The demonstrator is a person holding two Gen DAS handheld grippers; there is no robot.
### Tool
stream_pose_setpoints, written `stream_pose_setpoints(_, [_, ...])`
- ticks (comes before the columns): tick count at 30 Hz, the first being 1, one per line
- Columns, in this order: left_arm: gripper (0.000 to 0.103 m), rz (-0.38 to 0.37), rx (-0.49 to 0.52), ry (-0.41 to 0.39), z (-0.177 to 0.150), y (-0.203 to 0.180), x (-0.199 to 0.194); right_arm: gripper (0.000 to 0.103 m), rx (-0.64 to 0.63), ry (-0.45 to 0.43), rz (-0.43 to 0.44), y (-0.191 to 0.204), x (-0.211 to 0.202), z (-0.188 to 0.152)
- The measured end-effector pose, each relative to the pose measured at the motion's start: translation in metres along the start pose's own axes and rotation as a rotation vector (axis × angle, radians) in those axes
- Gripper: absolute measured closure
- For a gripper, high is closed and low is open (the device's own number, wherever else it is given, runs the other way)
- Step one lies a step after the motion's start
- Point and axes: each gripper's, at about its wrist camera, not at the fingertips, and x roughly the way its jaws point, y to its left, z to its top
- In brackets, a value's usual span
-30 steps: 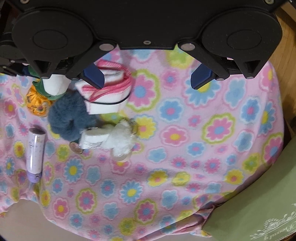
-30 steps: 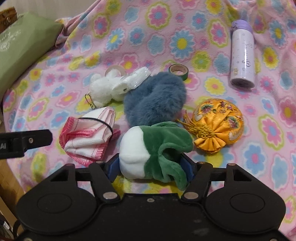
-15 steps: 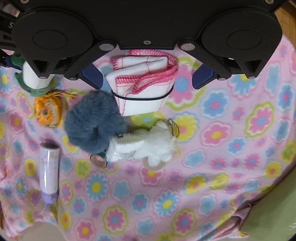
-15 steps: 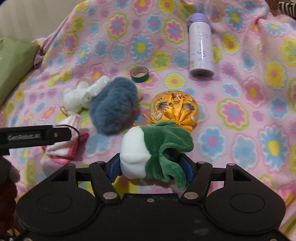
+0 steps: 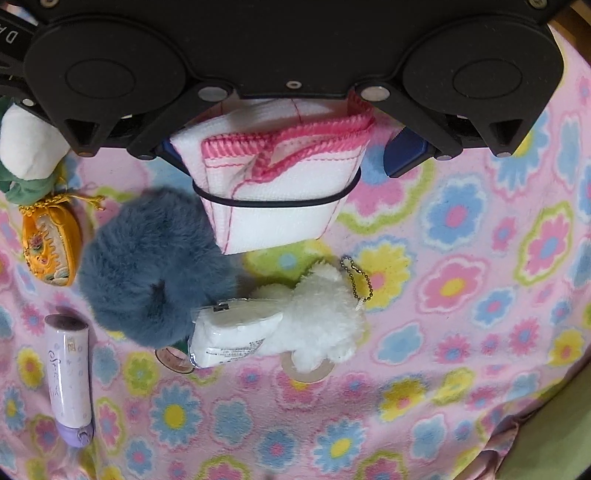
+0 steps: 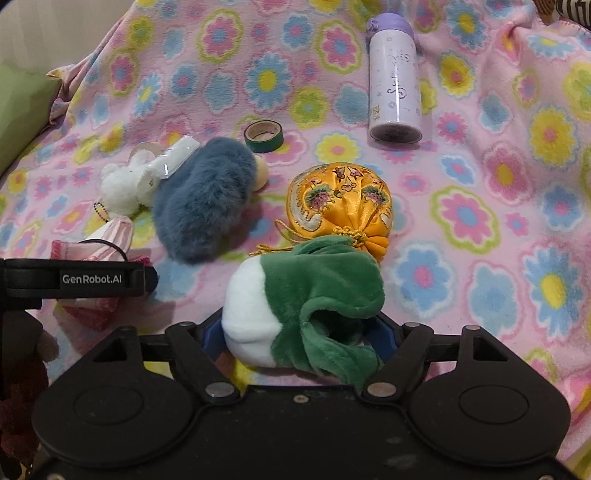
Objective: Organize soft objects
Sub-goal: 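Close the left tool on the towel while the right tool grasps the green-white plush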
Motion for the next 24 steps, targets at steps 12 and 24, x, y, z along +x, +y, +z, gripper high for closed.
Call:
stream_pose_setpoints(12, [0.016, -0.024, -0.029, -0.018, 0.001, 0.005, -0.003, 0.028, 0.005, -0.001, 0.001, -0.001, 0.002, 0.000])
stream_pose_setpoints(24, [0.029, -0.064, -0.023, -0.085, -0.009, 0.002, -0.053, 0.035, -0.004, -0.060, 0.009, 0.002, -0.042, -0.005])
